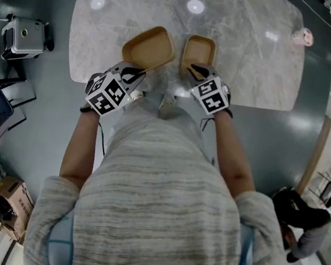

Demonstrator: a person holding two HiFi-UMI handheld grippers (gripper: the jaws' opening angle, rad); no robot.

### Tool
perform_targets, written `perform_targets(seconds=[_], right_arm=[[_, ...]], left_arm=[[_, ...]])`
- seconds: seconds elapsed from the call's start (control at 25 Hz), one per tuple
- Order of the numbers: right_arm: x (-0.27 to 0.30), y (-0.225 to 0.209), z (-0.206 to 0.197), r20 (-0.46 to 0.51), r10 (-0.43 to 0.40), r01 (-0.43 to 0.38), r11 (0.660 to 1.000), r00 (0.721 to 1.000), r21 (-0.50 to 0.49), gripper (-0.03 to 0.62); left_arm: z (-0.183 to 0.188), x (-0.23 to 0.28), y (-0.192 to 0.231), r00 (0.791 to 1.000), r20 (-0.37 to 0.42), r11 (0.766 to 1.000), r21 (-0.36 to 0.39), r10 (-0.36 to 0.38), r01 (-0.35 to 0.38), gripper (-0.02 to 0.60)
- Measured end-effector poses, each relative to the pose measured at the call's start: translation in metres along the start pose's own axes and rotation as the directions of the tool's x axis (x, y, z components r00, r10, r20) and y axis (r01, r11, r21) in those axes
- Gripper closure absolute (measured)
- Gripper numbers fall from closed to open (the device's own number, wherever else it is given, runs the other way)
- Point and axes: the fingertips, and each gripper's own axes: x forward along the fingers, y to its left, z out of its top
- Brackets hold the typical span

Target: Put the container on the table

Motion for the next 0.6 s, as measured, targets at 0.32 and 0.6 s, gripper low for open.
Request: perform_targets(seconds=[0.32,0.6], right_arm=[[-0.005,0.0,0.001,0.014,-0.01,0.01,1.0,1.0,0.011,0.557],[-0.007,0.001,-0.001,0.015,-0.014,0.014,1.0,1.0,0.023,0.557]], left_arm=[[-0.02,0.02,0.006,0.998,-0.067,1.0,0.002,-0.015,0.015,0.572],[-0.036,0.038,0.009,0.991,-0.129,0.999,0.005,-0.042,0.043,0.572]])
